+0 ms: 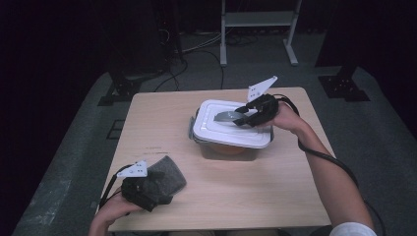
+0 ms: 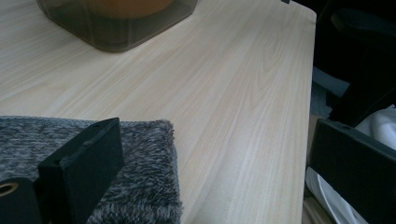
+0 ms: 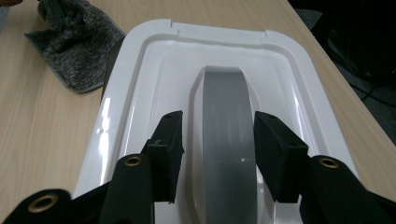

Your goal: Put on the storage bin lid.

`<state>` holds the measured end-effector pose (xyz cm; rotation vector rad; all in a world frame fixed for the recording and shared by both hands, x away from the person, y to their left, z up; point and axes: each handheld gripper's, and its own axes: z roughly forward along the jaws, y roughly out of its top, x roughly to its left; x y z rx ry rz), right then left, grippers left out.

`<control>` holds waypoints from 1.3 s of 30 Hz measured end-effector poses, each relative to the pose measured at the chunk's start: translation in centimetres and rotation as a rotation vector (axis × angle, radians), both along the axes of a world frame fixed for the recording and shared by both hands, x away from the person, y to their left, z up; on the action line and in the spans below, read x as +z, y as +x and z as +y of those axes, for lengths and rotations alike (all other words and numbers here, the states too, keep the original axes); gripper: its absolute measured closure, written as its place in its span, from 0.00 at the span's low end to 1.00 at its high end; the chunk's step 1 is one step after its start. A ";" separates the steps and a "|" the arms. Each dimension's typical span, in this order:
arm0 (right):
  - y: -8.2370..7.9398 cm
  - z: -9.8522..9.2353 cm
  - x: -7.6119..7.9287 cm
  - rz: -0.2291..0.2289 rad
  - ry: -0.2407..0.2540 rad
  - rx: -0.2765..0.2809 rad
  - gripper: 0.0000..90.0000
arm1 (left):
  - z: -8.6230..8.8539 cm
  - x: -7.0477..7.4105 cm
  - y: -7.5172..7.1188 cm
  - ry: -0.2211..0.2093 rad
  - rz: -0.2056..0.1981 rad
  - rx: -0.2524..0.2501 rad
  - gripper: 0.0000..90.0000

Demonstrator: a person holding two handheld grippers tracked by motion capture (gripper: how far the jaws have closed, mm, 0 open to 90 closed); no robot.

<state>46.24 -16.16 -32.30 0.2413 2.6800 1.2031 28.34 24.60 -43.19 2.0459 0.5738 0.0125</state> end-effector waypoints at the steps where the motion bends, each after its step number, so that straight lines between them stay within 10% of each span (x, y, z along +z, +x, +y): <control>1: 0.1 0.3 0.1 0.001 -0.007 -0.002 0.59 | 0.0 0.0 0.0 0.000 0.000 0.000 0.03; 21: 1.5 1.7 -0.3 0.014 -0.032 0.104 0.72 | 0.2 -0.1 -0.1 -0.004 0.008 0.003 0.02; 39: -0.2 -2.0 0.3 0.076 0.081 -0.025 0.41 | 0.2 -0.1 -0.1 -0.006 0.007 0.004 0.02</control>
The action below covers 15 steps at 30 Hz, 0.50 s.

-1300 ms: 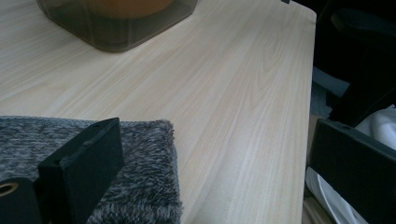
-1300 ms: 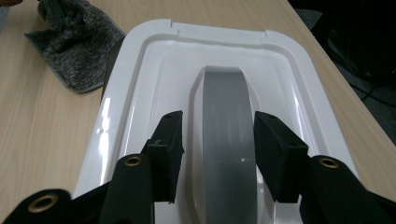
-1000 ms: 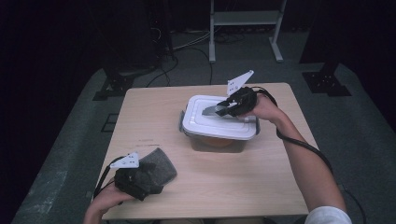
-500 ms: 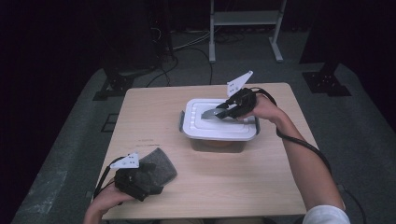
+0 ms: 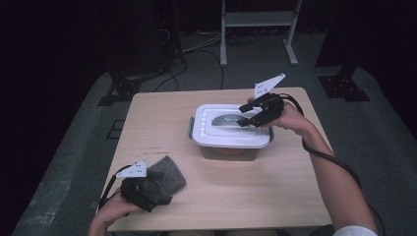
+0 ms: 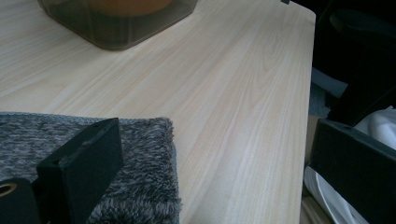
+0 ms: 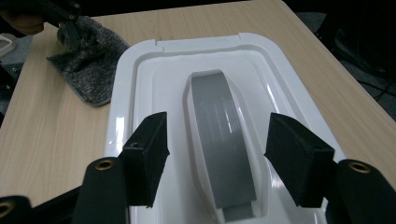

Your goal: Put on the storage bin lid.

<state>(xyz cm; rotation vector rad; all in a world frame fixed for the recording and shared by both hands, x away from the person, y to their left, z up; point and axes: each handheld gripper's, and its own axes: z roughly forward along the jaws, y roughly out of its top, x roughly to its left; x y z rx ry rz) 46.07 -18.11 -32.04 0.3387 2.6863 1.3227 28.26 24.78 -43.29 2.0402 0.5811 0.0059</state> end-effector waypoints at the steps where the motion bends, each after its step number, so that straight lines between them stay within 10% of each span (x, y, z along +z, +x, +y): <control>1: -0.2 -0.4 0.1 0.001 0.006 -0.007 0.40 | 0.0 0.0 0.0 -0.001 0.000 0.001 0.02; 15: -3.1 -5.3 -0.1 0.020 0.058 -0.105 0.31 | -0.1 -0.1 0.1 -0.004 0.001 0.001 0.02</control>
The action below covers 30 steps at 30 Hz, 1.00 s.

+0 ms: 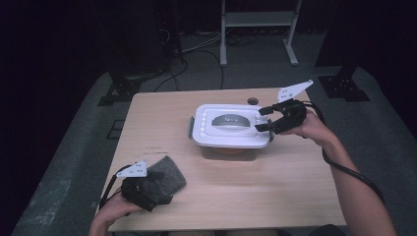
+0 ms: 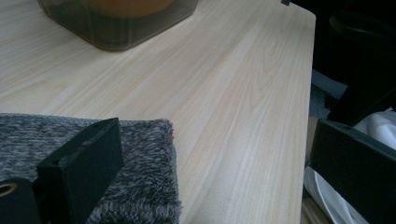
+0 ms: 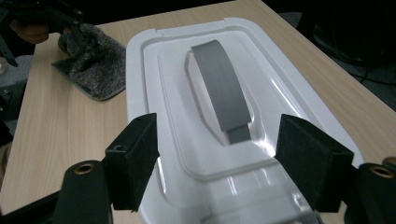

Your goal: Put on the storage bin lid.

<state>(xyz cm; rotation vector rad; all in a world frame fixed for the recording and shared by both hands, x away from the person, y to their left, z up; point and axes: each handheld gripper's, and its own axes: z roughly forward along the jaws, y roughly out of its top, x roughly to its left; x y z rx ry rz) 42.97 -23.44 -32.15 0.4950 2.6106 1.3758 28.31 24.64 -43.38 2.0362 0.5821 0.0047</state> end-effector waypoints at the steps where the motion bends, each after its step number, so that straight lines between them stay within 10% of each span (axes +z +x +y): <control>1: -0.2 -0.4 -0.1 0.001 0.006 -0.009 0.31 | 0.0 0.0 -0.1 0.001 0.002 0.000 0.02; 30: -6.6 -8.9 -4.8 0.080 0.036 -0.175 0.29 | 0.0 0.0 0.2 -0.013 -0.006 0.004 0.02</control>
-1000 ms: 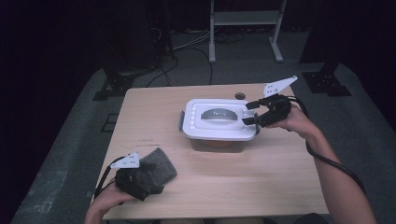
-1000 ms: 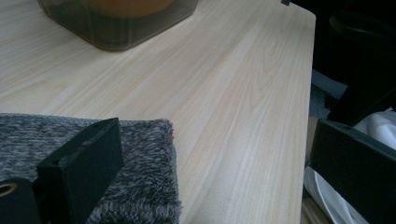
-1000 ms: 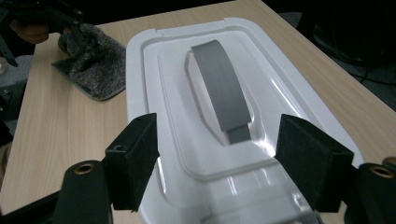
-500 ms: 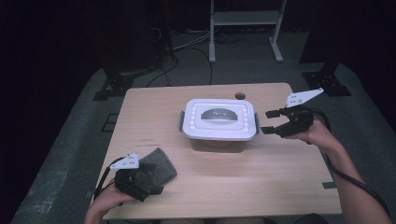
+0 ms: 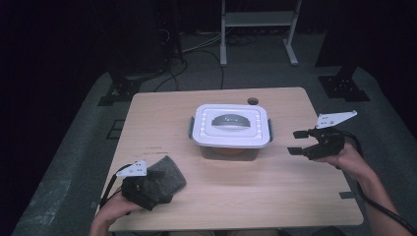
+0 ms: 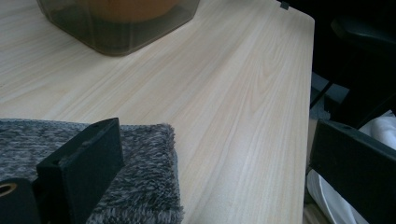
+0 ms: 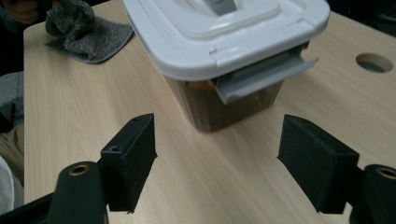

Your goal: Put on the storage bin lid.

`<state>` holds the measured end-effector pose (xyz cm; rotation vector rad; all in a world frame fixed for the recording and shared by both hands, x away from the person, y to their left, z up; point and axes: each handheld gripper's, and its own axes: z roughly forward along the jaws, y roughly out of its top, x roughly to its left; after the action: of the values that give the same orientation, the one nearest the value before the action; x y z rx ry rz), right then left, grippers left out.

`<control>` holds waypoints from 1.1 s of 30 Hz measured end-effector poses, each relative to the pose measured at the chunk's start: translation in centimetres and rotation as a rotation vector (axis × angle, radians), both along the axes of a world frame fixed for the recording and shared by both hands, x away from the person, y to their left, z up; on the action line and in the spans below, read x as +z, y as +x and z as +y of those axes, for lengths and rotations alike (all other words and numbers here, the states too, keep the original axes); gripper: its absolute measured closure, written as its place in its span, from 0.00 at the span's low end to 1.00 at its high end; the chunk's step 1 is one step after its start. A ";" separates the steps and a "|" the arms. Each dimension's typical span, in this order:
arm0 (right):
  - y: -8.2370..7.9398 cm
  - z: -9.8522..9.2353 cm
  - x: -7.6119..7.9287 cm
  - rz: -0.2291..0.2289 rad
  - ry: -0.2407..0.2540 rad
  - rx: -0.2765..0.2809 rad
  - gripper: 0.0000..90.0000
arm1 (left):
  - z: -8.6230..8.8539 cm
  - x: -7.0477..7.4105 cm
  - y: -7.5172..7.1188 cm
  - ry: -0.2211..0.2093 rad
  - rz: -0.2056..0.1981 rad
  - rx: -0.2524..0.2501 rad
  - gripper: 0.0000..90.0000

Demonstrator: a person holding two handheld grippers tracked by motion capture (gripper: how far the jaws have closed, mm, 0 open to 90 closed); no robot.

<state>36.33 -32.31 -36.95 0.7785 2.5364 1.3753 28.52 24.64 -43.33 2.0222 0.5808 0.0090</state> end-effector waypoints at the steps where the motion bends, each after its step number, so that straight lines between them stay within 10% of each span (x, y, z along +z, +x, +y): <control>1: -0.1 -0.1 -0.2 0.006 -0.001 -0.003 0.29 | 0.0 0.0 0.0 0.000 0.000 0.001 0.02; 33: -4.9 -3.3 -6.4 0.104 0.049 -0.067 0.28 | 0.0 0.0 -0.1 0.007 0.000 0.002 0.02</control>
<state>31.38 -35.56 -43.31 0.9593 2.5363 1.4164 28.40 24.69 -43.33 2.0285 0.5839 0.0127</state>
